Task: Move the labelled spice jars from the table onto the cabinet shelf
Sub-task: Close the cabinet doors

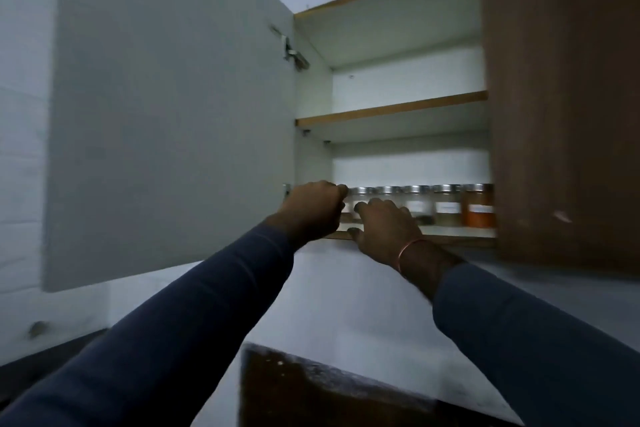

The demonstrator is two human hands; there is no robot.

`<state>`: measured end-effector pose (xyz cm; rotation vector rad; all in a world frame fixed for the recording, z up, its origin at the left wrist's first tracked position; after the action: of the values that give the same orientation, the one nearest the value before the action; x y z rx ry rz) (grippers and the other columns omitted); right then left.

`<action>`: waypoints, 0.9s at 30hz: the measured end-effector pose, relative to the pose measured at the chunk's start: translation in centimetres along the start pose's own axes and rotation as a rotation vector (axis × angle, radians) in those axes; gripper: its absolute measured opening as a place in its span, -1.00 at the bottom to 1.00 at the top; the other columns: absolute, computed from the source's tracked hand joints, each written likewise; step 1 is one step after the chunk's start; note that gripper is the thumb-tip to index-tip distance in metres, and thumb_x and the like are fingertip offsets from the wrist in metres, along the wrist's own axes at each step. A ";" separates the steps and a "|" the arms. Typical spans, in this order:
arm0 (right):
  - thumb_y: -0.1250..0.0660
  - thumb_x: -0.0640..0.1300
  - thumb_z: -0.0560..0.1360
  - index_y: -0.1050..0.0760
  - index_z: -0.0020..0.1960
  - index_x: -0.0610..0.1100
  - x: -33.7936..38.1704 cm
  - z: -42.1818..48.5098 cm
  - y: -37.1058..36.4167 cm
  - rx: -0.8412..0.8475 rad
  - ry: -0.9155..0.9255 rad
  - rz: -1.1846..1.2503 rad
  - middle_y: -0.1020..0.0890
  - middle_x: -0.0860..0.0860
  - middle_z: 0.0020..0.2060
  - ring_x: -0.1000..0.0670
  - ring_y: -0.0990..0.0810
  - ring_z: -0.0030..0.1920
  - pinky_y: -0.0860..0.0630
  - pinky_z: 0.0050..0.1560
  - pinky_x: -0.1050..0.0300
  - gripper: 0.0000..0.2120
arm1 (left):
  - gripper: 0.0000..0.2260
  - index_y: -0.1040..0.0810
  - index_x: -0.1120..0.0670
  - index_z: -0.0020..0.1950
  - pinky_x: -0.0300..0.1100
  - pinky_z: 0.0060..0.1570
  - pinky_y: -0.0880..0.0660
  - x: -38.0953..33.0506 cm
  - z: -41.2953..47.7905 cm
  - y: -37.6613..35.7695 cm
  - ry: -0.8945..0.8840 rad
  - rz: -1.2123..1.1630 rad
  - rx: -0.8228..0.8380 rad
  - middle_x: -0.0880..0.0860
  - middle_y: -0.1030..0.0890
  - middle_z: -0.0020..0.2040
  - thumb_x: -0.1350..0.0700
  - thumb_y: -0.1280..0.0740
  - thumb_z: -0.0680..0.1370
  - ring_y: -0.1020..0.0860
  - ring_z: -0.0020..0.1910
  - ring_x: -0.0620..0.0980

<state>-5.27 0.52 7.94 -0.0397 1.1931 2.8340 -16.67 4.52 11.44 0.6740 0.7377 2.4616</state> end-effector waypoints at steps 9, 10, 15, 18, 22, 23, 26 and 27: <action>-0.20 -0.02 0.56 -0.42 0.19 -0.12 23.4 3.2 2.8 -0.158 0.348 0.385 -0.62 -0.13 0.03 -0.22 -0.59 0.05 -0.48 -0.07 -0.03 -0.74 | -0.72 -0.56 0.17 0.11 0.05 0.08 -0.44 16.2 -12.3 10.5 0.178 0.392 -0.141 0.15 -0.60 0.14 0.13 -0.31 0.43 -0.51 0.17 0.18; -0.19 -0.02 0.56 -0.41 0.19 -0.12 25.3 3.2 3.3 -0.185 0.365 0.439 -0.62 -0.15 0.03 -0.23 -0.59 0.04 -0.48 -0.08 -0.03 -0.74 | -0.69 -0.57 0.18 0.09 0.09 0.14 -0.41 17.4 -13.5 11.7 0.189 0.465 -0.197 0.18 -0.58 0.18 0.14 -0.34 0.37 -0.49 0.23 0.21; -0.27 0.08 0.46 -0.37 0.29 -0.10 31.3 3.1 4.7 -0.312 0.315 0.639 -0.47 -0.13 0.18 -0.22 -0.47 0.18 -0.49 0.08 -0.10 -0.54 | -0.49 -0.34 0.17 0.42 0.12 0.34 -0.31 22.5 -18.1 14.9 0.466 0.229 -0.407 0.20 -0.42 0.40 0.12 -0.31 0.48 -0.37 0.39 0.19; -0.29 0.25 0.35 -0.25 0.40 -0.04 32.1 3.3 4.2 -0.290 0.273 0.670 -0.35 -0.06 0.33 -0.15 -0.36 0.31 -0.45 0.19 -0.11 -0.28 | -0.61 -0.42 0.18 0.34 -0.09 0.04 -0.51 24.3 -18.6 13.9 0.712 -0.382 -0.363 0.13 -0.61 0.15 0.06 -0.31 0.56 -0.58 0.13 0.13; -0.24 0.47 0.24 -0.09 0.49 -0.06 32.4 3.0 4.0 -0.263 0.239 0.628 -0.22 -0.11 0.47 -0.16 -0.23 0.43 -0.37 0.29 -0.13 0.00 | -0.71 -0.55 0.21 0.13 0.06 -0.02 -0.60 24.5 -18.6 14.2 0.752 -0.544 -0.393 0.13 -0.65 0.01 0.03 -0.36 0.53 -0.62 -0.02 0.09; -0.25 0.48 0.23 -0.04 0.51 -0.08 32.5 2.6 4.0 -0.252 0.231 0.619 -0.18 -0.13 0.49 -0.16 -0.18 0.46 -0.34 0.32 -0.13 0.05 | -0.71 -0.56 0.21 0.12 0.06 -0.05 -0.61 24.3 -18.6 14.3 0.747 -0.552 -0.398 0.13 -0.65 -0.01 0.03 -0.37 0.53 -0.63 -0.03 0.09; -0.34 0.34 0.31 0.10 0.56 -0.12 32.4 1.6 4.3 -0.226 0.204 0.627 -0.03 -0.15 0.55 -0.18 -0.04 0.53 -0.25 0.42 -0.13 0.07 | -0.73 -0.58 0.19 0.10 0.03 -0.09 -0.63 22.7 -18.5 14.7 0.722 -0.561 -0.466 0.11 -0.68 -0.05 0.03 -0.40 0.51 -0.66 -0.09 0.06; -0.35 0.28 0.34 0.15 0.57 -0.12 32.3 1.2 4.5 -0.215 0.196 0.644 0.02 -0.15 0.56 -0.18 0.01 0.55 -0.22 0.44 -0.12 0.06 | -0.74 -0.60 0.18 0.08 0.03 -0.08 -0.63 21.9 -18.5 14.8 0.706 -0.567 -0.505 0.09 -0.69 -0.07 0.03 -0.41 0.50 -0.67 -0.13 0.03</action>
<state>-37.76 -0.06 10.37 0.0710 1.0761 3.5876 -48.41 -0.85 13.65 -0.5528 0.4125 2.1656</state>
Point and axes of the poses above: each hand's wrist, its own z-axis towards the middle knuckle, its own y-axis out of the back of the hand, x = y × z, the point moved 4 cm from there along z, towards the middle knuckle
